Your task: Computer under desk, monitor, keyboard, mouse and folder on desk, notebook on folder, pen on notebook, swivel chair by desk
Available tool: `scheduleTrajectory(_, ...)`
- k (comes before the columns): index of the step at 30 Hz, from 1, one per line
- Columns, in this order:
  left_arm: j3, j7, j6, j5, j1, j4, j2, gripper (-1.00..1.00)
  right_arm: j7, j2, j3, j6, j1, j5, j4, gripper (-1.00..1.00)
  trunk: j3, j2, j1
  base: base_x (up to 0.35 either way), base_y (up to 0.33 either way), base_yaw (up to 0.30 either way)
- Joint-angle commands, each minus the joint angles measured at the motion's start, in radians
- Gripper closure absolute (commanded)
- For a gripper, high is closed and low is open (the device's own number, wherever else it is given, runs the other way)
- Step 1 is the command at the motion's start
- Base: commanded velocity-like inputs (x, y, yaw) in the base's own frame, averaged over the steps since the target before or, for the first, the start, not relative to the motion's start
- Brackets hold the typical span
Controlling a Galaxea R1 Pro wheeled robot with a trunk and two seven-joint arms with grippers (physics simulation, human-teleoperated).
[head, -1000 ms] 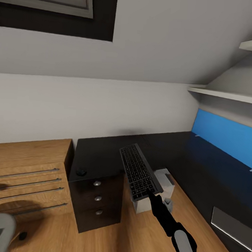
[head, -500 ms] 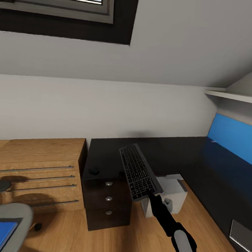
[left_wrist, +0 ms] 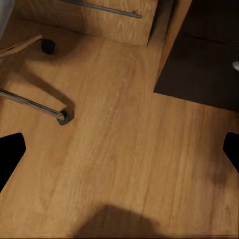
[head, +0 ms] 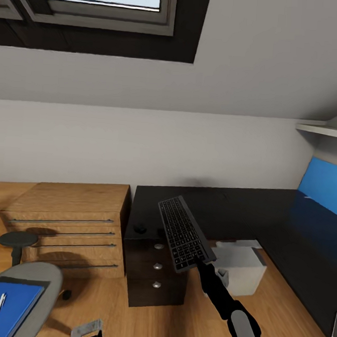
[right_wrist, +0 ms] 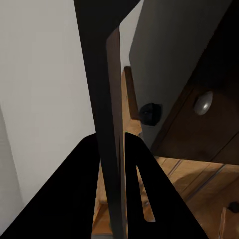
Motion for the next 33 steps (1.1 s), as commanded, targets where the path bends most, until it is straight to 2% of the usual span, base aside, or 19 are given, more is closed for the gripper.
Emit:
scheduleTrajectory(1, -0.002, 0.006, 0.034, 0.011, 0.0, -0.006, 0.003, -1.0, 0.004, 0.002, -0.004, 0.01, -0.001, -0.009, 0.0, 1.0, -0.001, -0.001, 0.0, 0.0, 0.0, 0.062)
scheduleTrajectory(5, 0.001, 0.001, 0.134, 0.018, 0.0, -0.034, 0.007, -1.0, 0.006, 0.002, -0.004, 0.01, -0.001, -0.011, 0.0, 1.0, -0.001, -0.001, 0.0, 0.0, 0.0, 0.027)
scheduleTrajectory(6, 0.002, -0.001, 0.19, 0.019, -0.001, -0.091, 0.008, -1.0, 0.006, 0.002, -0.004, 0.01, -0.001, -0.019, 0.001, 1.0, -0.001, -0.001, 0.0, 0.0, 0.0, 0.007)
scheduleTrajectory(9, 0.003, -0.003, 0.281, 0.024, 0.0, -0.199, 0.01, -1.0, 0.006, 0.001, -0.004, 0.01, -0.001, -0.026, -0.001, 1.0, -0.001, -0.001, 0.0, 0.0, 0.0, 0.003)
scheduleTrajectory(11, 0.004, -0.003, 0.4, 0.048, -0.001, -0.265, 0.011, -1.0, 0.004, 0.001, -0.004, 0.01, -0.001, -0.029, -0.002, 1.0, -0.001, -0.001, 0.0, 0.0, 0.0, 0.001)
scheduleTrajectory(14, 0.012, -0.003, 0.48, 0.083, -0.001, -0.292, 0.012, -1.0, 0.004, -0.002, -0.006, 0.011, -0.001, -0.031, -0.003, 1.0, -0.001, -0.001, 0.0, 0.0, 0.0, 0.0)
scheduleTrajectory(18, 0.025, -0.004, 0.487, 0.091, 0.0, -0.281, 0.015, -1.0, 0.004, -0.003, -0.006, 0.011, -0.001, -0.032, -0.003, 1.0, -0.001, -0.001, 0.0, 0.059, 0.0, 0.0)
scheduleTrajectory(21, 0.03, -0.004, 0.469, 0.092, 0.0, -0.193, 0.032, -1.0, 0.006, -0.002, -0.007, 0.011, -0.001, -0.033, 0.001, 1.0, -0.001, -0.001, 0.0, 0.23, 0.0, 0.0)
scheduleTrajectory(23, 0.031, -0.005, 0.452, 0.092, 0.0, -0.17, 0.036, -1.0, 0.006, -0.001, -0.007, 0.011, -0.001, -0.037, 0.002, 1.0, -0.001, -0.001, 0.0, 0.3, 0.0, 0.0)
scheduleTrajectory(28, 0.029, -0.004, 0.38, 0.091, 0.0, -0.141, 0.038, -1.0, 0.003, 0.002, -0.006, 0.003, -0.001, -0.106, 0.026, 1.0, -0.001, -0.001, 0.0, 0.202, 0.0, 0.0)
scheduleTrajectory(33, 0.026, -0.005, 0.356, 0.088, 0.0, -0.11, 0.037, -1.0, -0.004, 0.001, -0.008, -0.001, -0.001, -0.169, 0.092, 1.0, -0.001, -0.001, 0.0, 0.041, 0.0, 0.0)
